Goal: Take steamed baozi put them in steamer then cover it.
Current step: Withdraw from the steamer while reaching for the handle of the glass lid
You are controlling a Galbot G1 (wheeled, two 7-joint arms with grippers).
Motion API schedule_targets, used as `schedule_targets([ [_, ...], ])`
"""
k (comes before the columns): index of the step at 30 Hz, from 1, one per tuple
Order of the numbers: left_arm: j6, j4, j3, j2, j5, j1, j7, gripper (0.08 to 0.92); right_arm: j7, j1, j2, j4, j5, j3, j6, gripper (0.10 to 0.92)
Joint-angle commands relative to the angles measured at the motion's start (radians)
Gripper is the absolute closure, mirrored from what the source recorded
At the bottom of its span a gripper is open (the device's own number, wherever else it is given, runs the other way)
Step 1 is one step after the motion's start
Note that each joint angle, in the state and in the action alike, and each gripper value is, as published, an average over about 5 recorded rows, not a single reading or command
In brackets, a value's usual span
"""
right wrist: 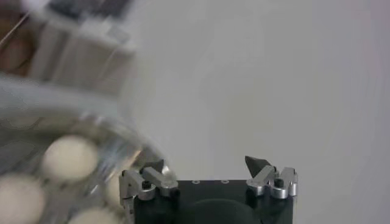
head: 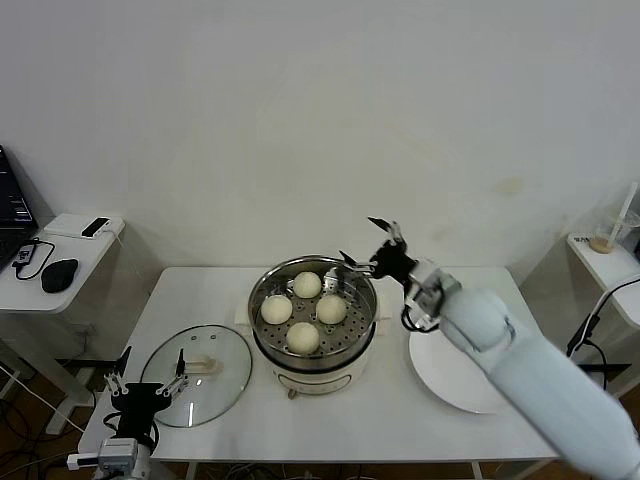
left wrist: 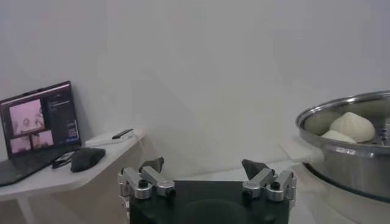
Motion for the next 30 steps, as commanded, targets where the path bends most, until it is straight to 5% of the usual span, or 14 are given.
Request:
schedule_targets([
  [1, -0.069, 0.117, -0.008, 0.027, 0.568, 0.022, -0.006, 0.177, -0.061, -0.744, 0.359, 0.13, -0.071, 0.77, 0.274, 0.203],
  [12, -0.162, 0.298, 0.001, 0.107, 1.245, 0.029, -0.049, 0.177, -0.065, -0.911, 0.439, 0.199, -0.038, 0.899, 0.27, 0.203],
  [30, -0.155, 0.524, 0.061, 0.171, 1.297, -0.199, 0.012, 0.177, -0.071, -1.004, 0.531, 0.285, -0.117, 0.881, 0.278, 0.203],
])
